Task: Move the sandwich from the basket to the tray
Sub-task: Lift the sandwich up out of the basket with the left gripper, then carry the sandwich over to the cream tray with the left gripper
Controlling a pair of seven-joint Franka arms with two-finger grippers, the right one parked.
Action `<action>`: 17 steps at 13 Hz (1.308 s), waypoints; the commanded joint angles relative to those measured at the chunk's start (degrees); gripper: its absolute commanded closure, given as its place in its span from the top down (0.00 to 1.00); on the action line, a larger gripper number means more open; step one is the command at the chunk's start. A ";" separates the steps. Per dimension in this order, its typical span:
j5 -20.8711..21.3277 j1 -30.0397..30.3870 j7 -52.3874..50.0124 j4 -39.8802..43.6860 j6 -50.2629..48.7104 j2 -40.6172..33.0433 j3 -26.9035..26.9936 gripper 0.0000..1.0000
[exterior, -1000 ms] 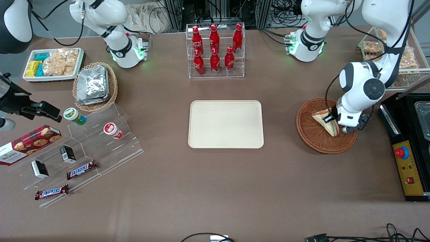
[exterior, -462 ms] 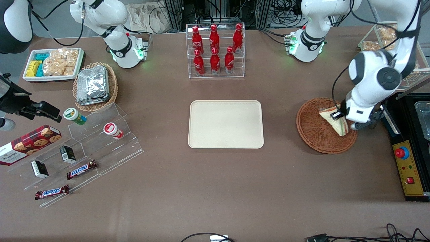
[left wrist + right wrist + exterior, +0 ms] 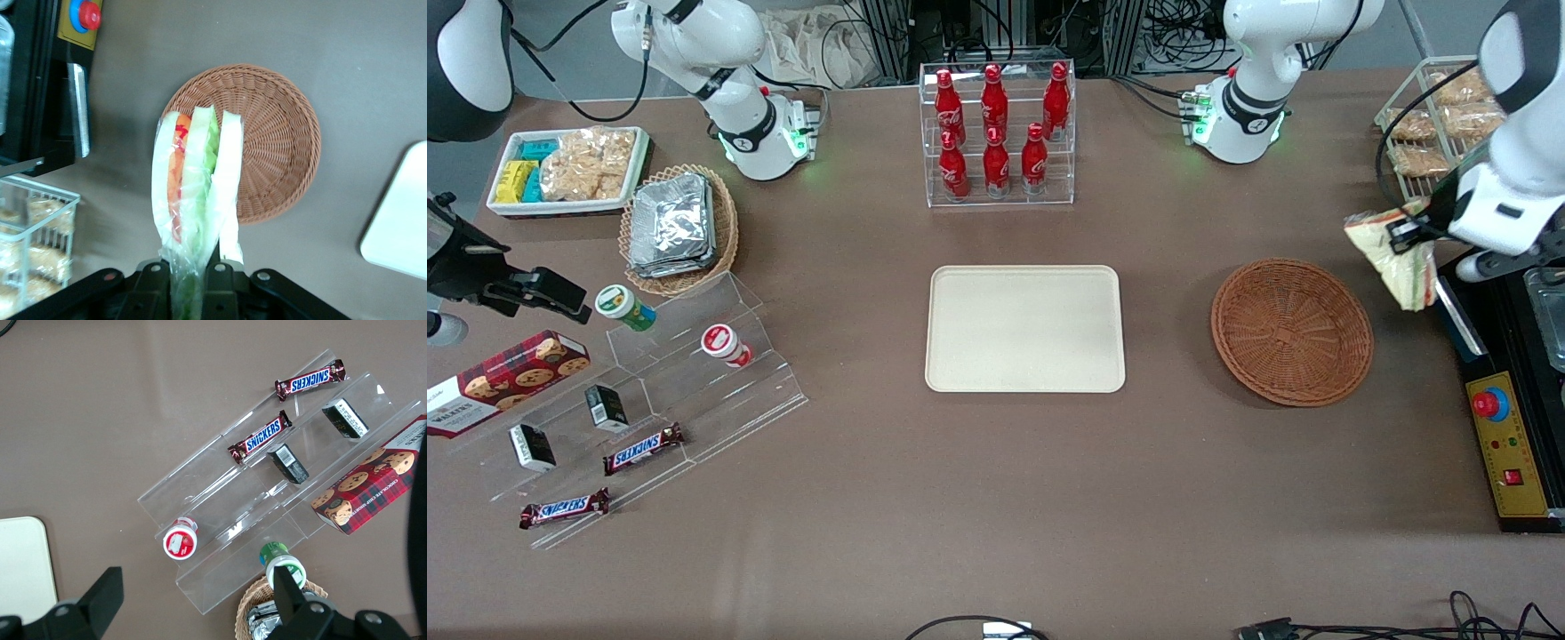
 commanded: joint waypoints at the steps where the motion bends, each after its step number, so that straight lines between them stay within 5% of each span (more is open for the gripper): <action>1: 0.53 -1.10 1.04 9.49 -6.99 5.07 -0.23 0.00; 6: -0.08 -1.46 -0.97 10.29 -7.88 5.16 -10.83 0.00; 12: -0.17 -1.46 -31.08 21.26 -7.88 17.79 -36.67 0.00; 17: 0.27 -1.54 -36.58 20.41 -2.70 22.12 -40.75 0.00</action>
